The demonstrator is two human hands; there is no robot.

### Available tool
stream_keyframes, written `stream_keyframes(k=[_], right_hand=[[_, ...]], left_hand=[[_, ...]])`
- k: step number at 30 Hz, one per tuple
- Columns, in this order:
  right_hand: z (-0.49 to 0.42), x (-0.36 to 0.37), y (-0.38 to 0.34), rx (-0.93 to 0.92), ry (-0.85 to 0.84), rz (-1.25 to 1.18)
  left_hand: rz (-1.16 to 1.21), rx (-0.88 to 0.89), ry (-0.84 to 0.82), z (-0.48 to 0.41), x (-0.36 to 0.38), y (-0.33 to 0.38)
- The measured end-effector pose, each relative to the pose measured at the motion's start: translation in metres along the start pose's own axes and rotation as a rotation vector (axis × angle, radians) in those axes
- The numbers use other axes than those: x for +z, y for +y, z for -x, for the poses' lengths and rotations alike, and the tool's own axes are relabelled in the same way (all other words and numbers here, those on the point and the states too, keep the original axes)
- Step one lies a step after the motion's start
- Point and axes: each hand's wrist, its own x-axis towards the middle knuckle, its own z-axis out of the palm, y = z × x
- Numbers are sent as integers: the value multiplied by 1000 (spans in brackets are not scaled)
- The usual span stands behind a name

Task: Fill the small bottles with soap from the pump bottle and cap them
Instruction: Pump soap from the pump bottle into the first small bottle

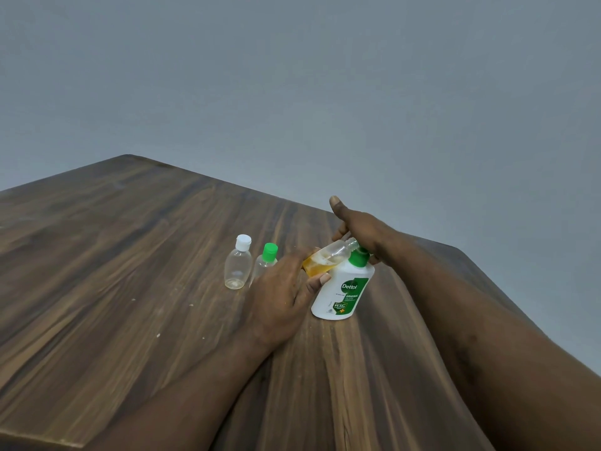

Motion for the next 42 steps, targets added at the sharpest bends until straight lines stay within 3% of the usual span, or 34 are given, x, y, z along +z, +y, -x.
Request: stream_keyframes(k=[12, 24, 37, 42], right_hand=[[5, -29, -16, -49, 5, -5], [2, 1, 0, -60, -25, -26], [9, -19, -18, -58, 50, 17], [4, 2, -7, -45, -31, 38]], left_hand=[[-35, -6, 42, -1, 0, -1], [-33, -16, -6, 0, 3, -8], [3, -2, 58, -2, 1, -3], [-23, 0, 39, -1, 1, -6]])
